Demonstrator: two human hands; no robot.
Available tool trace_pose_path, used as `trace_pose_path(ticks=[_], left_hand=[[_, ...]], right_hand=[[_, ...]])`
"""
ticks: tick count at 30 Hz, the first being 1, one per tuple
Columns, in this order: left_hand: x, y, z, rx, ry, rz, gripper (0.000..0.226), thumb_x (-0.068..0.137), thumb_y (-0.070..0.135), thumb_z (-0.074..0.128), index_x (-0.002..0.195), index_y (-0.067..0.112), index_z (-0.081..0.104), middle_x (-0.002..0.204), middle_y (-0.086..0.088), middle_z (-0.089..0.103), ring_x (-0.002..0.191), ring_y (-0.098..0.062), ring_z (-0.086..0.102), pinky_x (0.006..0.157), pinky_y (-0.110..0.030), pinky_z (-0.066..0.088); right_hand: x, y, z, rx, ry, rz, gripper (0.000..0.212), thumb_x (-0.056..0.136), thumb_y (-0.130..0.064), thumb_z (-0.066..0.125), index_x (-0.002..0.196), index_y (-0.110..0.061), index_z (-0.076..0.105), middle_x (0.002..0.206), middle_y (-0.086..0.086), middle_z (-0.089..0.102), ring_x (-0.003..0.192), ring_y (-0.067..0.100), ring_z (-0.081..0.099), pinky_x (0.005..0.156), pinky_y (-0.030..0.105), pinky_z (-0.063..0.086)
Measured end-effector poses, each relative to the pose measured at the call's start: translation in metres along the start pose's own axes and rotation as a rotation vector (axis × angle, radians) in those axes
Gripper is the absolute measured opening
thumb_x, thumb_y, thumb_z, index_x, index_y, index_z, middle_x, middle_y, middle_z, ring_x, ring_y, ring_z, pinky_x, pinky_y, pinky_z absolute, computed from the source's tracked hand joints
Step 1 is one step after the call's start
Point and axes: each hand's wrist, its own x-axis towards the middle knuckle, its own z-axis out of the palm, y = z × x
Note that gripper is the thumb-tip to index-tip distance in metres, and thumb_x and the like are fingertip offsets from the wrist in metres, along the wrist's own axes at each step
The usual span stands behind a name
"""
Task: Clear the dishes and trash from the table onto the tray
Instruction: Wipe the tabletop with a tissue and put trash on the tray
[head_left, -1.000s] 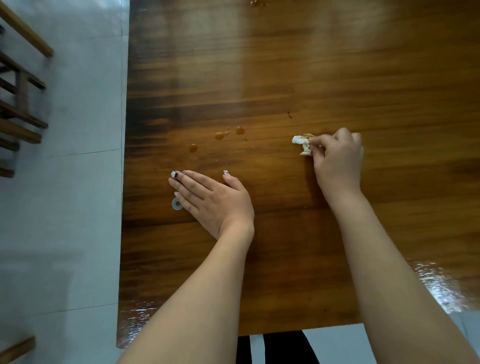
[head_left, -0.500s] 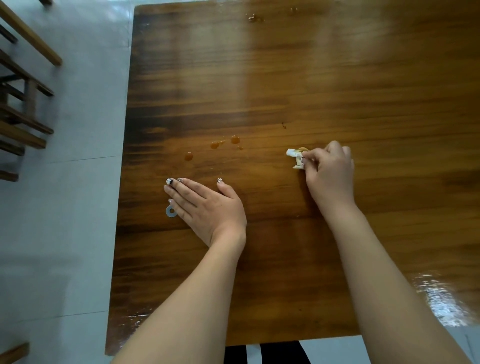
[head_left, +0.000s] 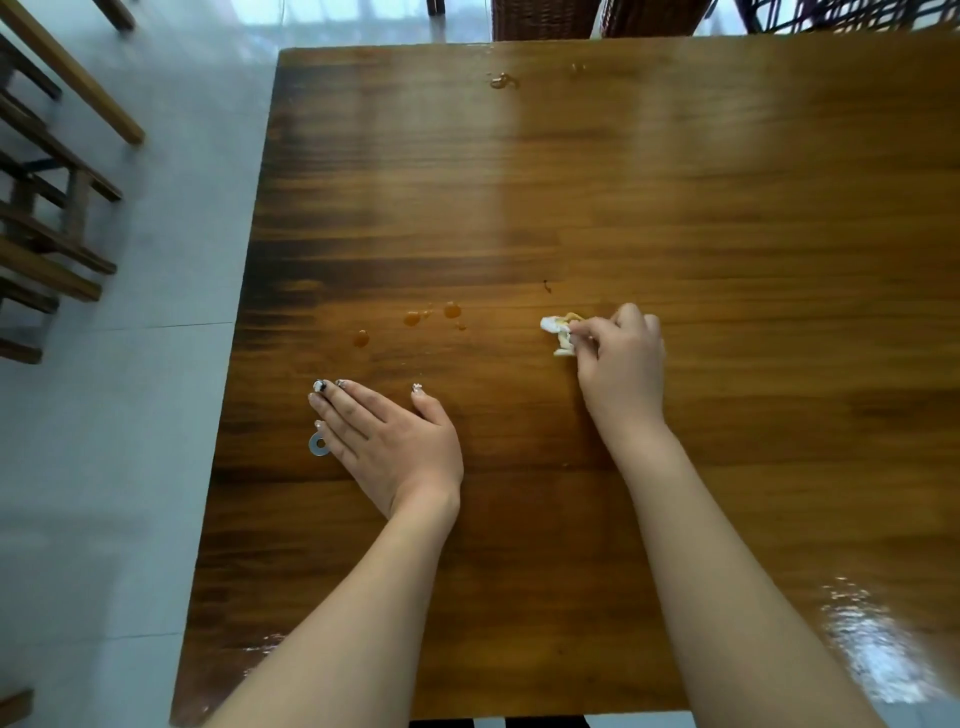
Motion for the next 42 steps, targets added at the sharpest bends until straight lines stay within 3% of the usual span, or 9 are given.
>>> trace_pose_path(ticks=[7,13,19,26,33,42], left_hand=[[-0.001,0.002,0.0,-0.003,0.024,-0.009,0.073,0.099,0.047,0.021,0.151,0.002,-0.002,0.16,-0.015,-0.004,0.147,-0.027,-0.009,0.117,-0.036,-0.007],[0.0,0.002,0.0,0.0,0.03,-0.019,0.073,0.099,0.048,0.022,0.151,0.003,0.0,0.16,-0.014,-0.004,0.148,-0.025,-0.009,0.116,-0.035,-0.007],[0.001,0.001,0.003,-0.008,0.051,-0.017,0.073,0.099,0.048,0.024,0.151,0.003,0.001,0.16,-0.014,-0.003,0.148,-0.025,-0.009,0.116,-0.035,-0.007],[0.0,0.001,0.001,-0.027,0.036,-0.018,0.073,0.099,0.048,0.022,0.151,0.004,-0.002,0.16,-0.013,-0.005,0.147,-0.024,-0.01,0.115,-0.034,-0.008],[0.0,-0.001,0.001,-0.02,0.036,-0.022,0.073,0.099,0.048,0.022,0.151,0.003,-0.001,0.16,-0.013,-0.005,0.147,-0.025,-0.01,0.115,-0.034,-0.009],[-0.003,0.0,-0.006,-0.045,-0.033,-0.009,0.074,0.099,0.048,0.019,0.15,0.002,-0.006,0.16,-0.015,-0.007,0.147,-0.026,-0.013,0.117,-0.037,-0.009]], right_hand=[[-0.019,0.004,-0.001,0.047,0.006,-0.048,0.013,0.089,-0.01,0.064,0.097,-0.008,0.075,0.078,0.001,0.045,0.078,0.02,0.038,0.067,0.033,0.033],[0.034,-0.01,-0.001,-0.041,-0.128,-0.112,0.022,0.096,-0.02,0.055,0.108,-0.014,0.072,0.094,0.005,0.053,0.097,0.026,0.043,0.079,0.03,0.031],[0.071,-0.028,0.008,-0.061,-0.148,-0.055,0.025,0.098,-0.022,0.05,0.113,-0.019,0.069,0.106,0.005,0.055,0.106,0.026,0.042,0.084,0.032,0.029],[0.012,-0.007,-0.007,-0.076,-0.082,0.024,0.02,0.093,-0.022,0.059,0.108,-0.019,0.072,0.097,0.004,0.056,0.099,0.026,0.045,0.083,0.038,0.031],[0.062,-0.03,0.005,-0.093,-0.136,-0.001,0.021,0.097,-0.021,0.052,0.106,-0.017,0.07,0.106,0.004,0.055,0.106,0.025,0.043,0.083,0.034,0.027],[0.025,-0.032,-0.001,-0.097,-0.212,0.071,0.023,0.096,-0.021,0.054,0.113,-0.018,0.069,0.105,0.002,0.056,0.108,0.024,0.042,0.081,0.031,0.024]])
